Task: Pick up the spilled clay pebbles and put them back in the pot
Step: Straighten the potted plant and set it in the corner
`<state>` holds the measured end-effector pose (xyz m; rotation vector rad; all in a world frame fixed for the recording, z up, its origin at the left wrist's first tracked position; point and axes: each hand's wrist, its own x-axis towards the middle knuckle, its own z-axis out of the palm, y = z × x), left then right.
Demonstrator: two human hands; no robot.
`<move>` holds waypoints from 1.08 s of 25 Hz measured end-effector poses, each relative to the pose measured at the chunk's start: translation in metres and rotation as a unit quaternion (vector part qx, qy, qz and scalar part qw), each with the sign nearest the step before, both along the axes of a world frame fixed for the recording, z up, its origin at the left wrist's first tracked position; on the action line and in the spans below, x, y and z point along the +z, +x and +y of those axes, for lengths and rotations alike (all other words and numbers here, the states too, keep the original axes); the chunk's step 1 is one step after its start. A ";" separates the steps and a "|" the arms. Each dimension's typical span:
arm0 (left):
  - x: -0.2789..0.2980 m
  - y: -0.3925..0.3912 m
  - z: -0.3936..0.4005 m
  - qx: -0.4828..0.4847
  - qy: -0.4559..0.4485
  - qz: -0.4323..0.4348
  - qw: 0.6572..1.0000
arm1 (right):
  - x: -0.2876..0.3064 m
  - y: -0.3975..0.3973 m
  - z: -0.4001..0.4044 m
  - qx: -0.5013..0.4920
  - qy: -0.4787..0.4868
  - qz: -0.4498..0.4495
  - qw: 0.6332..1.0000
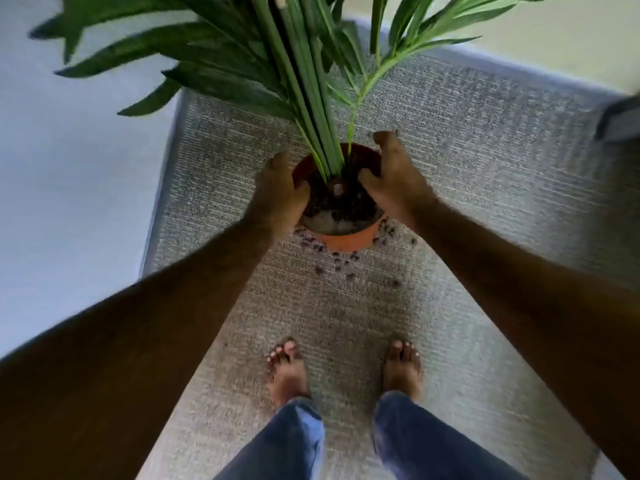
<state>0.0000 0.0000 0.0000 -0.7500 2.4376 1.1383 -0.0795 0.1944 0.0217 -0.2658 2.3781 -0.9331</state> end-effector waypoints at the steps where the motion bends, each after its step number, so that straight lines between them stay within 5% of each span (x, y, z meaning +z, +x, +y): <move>1: -0.010 -0.001 -0.002 0.010 0.005 -0.007 1.000 | -0.009 -0.004 0.003 -0.013 0.007 -0.002 1.000; 5: -0.057 -0.006 -0.016 -0.015 0.027 -0.026 0.999 | -0.047 -0.027 0.014 -0.008 0.040 -0.048 0.998; 9: -0.076 0.008 -0.030 -0.078 0.063 0.010 0.995 | -0.066 -0.045 0.031 0.124 0.088 -0.073 0.986; 13: -0.086 0.012 -0.039 -0.047 0.246 -0.020 0.968 | -0.061 -0.055 0.044 0.165 0.064 -0.134 0.975; 16: -0.087 0.009 -0.041 -0.054 0.282 -0.028 0.957 | -0.062 -0.053 0.042 0.138 0.057 -0.208 0.967; 27: -0.101 0.015 -0.021 0.119 0.270 0.034 0.955 | -0.075 -0.042 0.047 0.102 0.012 -0.119 0.988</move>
